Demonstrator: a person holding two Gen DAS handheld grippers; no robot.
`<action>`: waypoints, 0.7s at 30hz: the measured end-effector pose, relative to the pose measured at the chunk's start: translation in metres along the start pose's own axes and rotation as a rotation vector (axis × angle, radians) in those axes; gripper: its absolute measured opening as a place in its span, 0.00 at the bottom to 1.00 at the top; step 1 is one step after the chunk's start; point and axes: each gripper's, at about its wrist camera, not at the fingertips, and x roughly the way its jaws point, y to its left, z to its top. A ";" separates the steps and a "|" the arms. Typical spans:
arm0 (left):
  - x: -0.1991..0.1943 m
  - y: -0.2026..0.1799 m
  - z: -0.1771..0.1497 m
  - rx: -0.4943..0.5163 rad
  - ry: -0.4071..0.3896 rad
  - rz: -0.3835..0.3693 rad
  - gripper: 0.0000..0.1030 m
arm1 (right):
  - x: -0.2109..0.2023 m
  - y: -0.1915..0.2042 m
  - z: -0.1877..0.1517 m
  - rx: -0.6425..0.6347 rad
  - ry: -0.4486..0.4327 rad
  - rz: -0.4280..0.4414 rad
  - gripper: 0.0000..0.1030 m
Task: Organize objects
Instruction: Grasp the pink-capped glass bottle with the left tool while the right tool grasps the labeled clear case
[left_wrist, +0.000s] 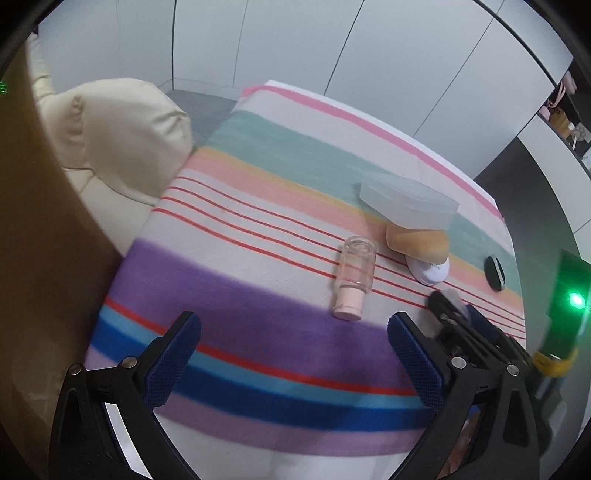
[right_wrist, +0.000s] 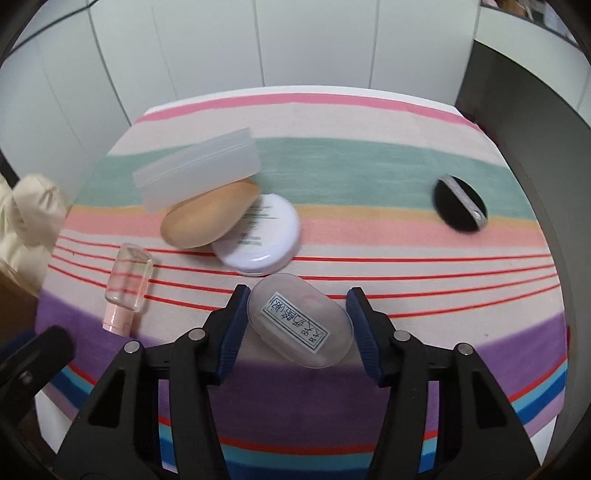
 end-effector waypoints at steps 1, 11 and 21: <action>0.005 -0.002 0.001 -0.001 0.009 -0.004 0.98 | -0.003 -0.006 0.000 0.015 -0.009 -0.008 0.55; 0.042 -0.049 0.011 0.182 -0.008 0.119 0.59 | -0.006 -0.026 0.002 0.075 -0.006 -0.001 0.54; 0.040 -0.057 0.003 0.249 -0.025 0.177 0.28 | -0.005 -0.023 0.001 0.063 -0.007 0.012 0.54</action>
